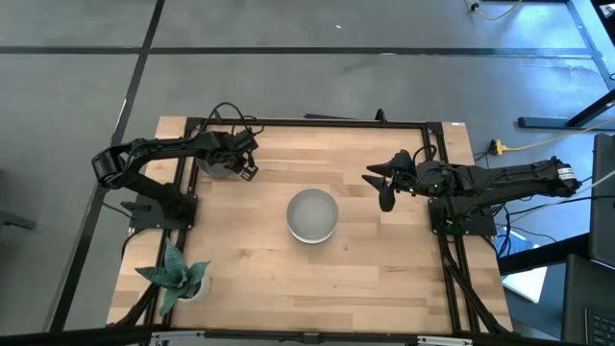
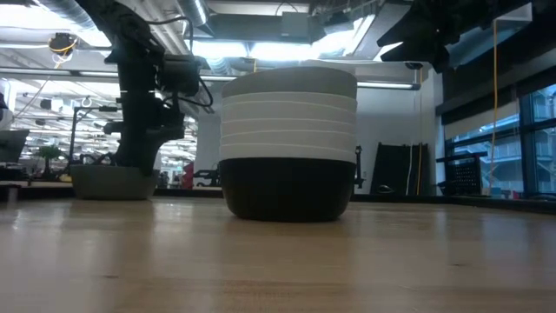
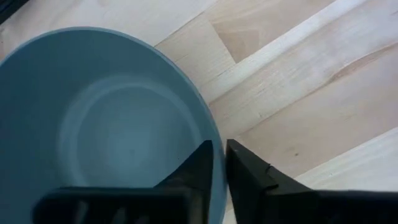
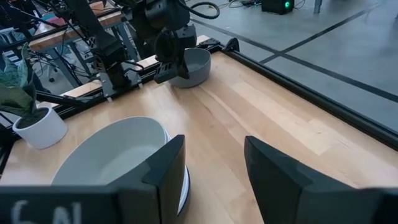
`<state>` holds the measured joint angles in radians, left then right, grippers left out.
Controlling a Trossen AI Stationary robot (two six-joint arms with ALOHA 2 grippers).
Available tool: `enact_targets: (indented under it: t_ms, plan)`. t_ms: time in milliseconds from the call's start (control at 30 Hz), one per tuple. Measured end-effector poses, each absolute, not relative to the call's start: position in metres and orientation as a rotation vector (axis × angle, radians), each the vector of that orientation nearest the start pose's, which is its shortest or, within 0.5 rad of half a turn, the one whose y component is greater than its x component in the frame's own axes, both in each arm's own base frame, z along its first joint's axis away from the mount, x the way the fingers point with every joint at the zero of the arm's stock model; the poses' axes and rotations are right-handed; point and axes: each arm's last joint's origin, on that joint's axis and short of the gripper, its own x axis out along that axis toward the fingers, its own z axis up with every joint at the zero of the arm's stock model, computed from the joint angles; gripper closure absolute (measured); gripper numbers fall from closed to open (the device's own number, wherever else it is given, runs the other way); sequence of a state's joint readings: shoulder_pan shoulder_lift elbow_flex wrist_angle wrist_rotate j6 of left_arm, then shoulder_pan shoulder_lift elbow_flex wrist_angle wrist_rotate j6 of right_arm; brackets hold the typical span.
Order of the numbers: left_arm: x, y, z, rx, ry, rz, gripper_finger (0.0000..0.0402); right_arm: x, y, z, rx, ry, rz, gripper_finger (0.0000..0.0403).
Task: Nest bowls inside each other
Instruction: Stack the gray bowl on the top of the light gray bowl
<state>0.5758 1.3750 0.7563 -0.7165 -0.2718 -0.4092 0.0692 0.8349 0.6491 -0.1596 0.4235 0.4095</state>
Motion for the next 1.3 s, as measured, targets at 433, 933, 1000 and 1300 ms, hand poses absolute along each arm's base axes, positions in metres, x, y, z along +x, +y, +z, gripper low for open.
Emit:
enact_targets:
  t_ms: [433, 933, 1000, 1300]
  plan:
    - [0.191, 0.122, 0.181, -0.453, 1.237, 0.918, 0.0399, 0.184, 0.001, 0.281, 0.321, 0.261, -0.408, 0.0235]
    - [0.215, 0.082, 0.306, -0.221, 0.895, 0.707, 0.0401, 0.184, 0.001, 0.281, 0.353, 0.255, -0.411, 0.0235]
    - [0.213, 0.068, 0.323, -0.22, 0.801, 0.575, 0.0401, 0.184, 0.001, 0.281, 0.361, 0.253, -0.412, 0.0235]
    - [0.235, 0.009, 0.348, -0.166, 0.551, 0.114, 0.0401, 0.184, 0.001, 0.281, 0.404, 0.242, -0.418, 0.0235]
